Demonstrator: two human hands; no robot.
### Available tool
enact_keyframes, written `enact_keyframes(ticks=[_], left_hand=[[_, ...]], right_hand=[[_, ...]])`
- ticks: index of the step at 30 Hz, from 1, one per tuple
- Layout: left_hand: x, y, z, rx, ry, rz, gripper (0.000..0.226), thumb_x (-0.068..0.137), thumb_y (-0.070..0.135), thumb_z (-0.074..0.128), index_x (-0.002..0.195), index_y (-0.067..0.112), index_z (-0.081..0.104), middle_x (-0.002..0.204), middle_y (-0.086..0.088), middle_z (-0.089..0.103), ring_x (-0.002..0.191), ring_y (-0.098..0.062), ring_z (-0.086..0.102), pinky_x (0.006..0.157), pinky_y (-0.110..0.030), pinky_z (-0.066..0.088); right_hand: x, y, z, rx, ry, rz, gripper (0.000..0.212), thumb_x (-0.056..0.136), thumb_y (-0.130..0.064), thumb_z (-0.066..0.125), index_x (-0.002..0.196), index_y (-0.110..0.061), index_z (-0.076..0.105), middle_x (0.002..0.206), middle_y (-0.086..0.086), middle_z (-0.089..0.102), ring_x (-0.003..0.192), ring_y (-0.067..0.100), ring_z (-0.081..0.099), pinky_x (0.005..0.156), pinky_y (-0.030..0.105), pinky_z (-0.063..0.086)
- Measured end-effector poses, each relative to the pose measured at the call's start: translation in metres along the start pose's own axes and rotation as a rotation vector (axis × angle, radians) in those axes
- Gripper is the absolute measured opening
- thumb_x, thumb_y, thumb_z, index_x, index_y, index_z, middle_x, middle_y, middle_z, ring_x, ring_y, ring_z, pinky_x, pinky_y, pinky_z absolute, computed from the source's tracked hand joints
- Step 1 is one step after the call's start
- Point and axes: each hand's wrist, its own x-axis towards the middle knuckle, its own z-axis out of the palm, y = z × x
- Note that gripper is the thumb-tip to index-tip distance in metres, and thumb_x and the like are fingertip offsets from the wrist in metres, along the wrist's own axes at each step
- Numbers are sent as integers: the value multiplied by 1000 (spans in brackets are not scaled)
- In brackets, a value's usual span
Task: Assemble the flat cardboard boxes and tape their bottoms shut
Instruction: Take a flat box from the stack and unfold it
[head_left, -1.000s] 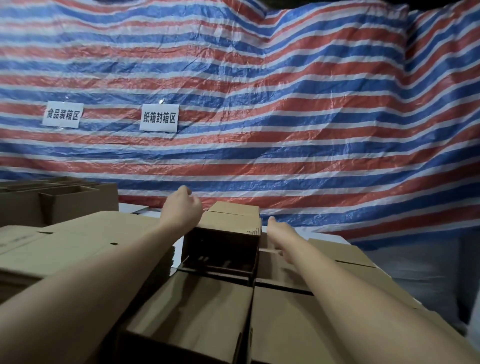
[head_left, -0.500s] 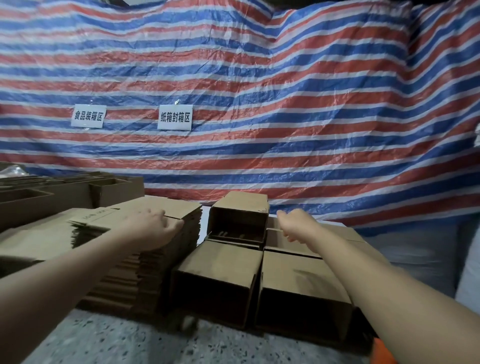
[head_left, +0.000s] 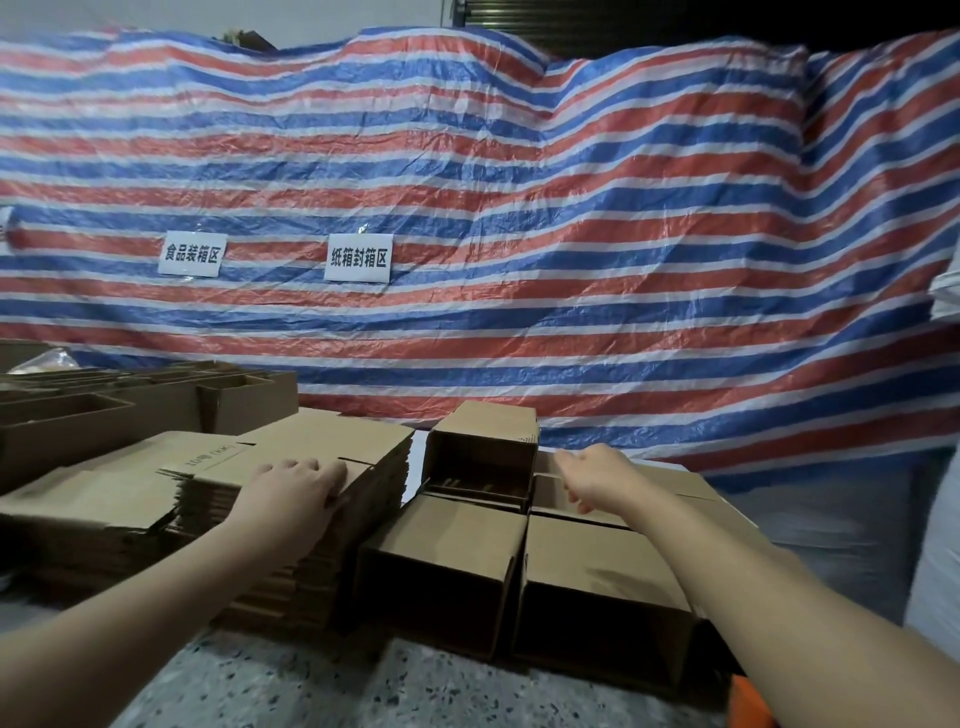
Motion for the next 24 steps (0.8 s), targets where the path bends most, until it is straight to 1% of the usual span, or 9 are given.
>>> enact_keyframes(ticks=[4, 6, 8, 11, 14, 16, 18, 22, 24], left_hand=[[-2, 0, -28, -217, 330, 57, 28, 101, 25, 48, 124, 18, 63, 120, -5, 68, 105, -31, 64, 86, -44, 50], [0, 1, -54, -390, 386, 58, 25, 99, 16, 54, 119, 10, 66, 116, -12, 69, 100, -37, 65, 83, -46, 52], [1, 5, -82, -478, 402, 76, 22, 98, 12, 55, 116, 9, 66, 105, -12, 69, 93, -37, 65, 76, -41, 50], [-3, 13, -121, -592, 449, 153, 19, 96, 10, 55, 109, 17, 67, 83, 5, 63, 75, -20, 62, 61, -29, 43], [-10, 26, -161, -712, 496, 189, 18, 95, 10, 55, 103, 23, 66, 83, 13, 65, 79, -5, 63, 64, -19, 42], [-16, 35, -182, -859, 447, 171, 15, 97, 17, 55, 95, 28, 65, 83, 12, 67, 79, -1, 62, 68, -19, 48], [-21, 44, -196, -1071, 340, 141, 12, 98, 25, 55, 97, 26, 67, 88, -4, 71, 83, -19, 65, 76, -37, 51], [-22, 57, -201, -1419, 140, 91, 22, 94, 37, 56, 108, 23, 67, 92, 5, 74, 93, -14, 68, 85, -35, 53], [-17, 61, -198, -1587, 12, 87, 31, 89, 37, 58, 113, 19, 65, 97, 2, 75, 95, -16, 70, 78, -34, 58]], right_hand=[[0, 1, 2, 42, 27, -26, 49, 104, -42, 37, 80, -8, 63, 96, 16, 73, 90, 30, 70, 80, 34, 51], [2, -4, -1, 103, 44, -54, 46, 104, -43, 39, 79, -11, 61, 88, 15, 69, 83, 28, 65, 75, 33, 45], [3, -12, -7, 202, 56, -90, 42, 103, -43, 42, 81, -13, 60, 83, 10, 60, 79, 24, 57, 74, 34, 40], [-2, -26, -23, 394, 62, -132, 49, 104, -44, 44, 92, -1, 65, 93, 10, 66, 85, 22, 60, 76, 35, 42], [-9, -35, -43, 533, 96, -134, 48, 104, -54, 40, 112, -11, 61, 123, 8, 63, 105, 21, 59, 95, 41, 45], [-17, -37, -57, 673, 122, -128, 58, 102, -62, 35, 135, -18, 53, 138, 3, 55, 126, 24, 52, 105, 43, 38], [-26, -36, -69, 816, 152, -171, 65, 99, -69, 30, 142, -23, 49, 143, 1, 53, 137, 25, 46, 108, 44, 35], [-50, -36, -90, 944, 341, -132, 74, 91, -77, 39, 139, -22, 53, 136, -1, 60, 123, 23, 57, 106, 45, 45], [-62, -32, -97, 945, 412, -50, 74, 86, -79, 46, 134, -23, 55, 129, 0, 63, 113, 22, 61, 101, 45, 49]])
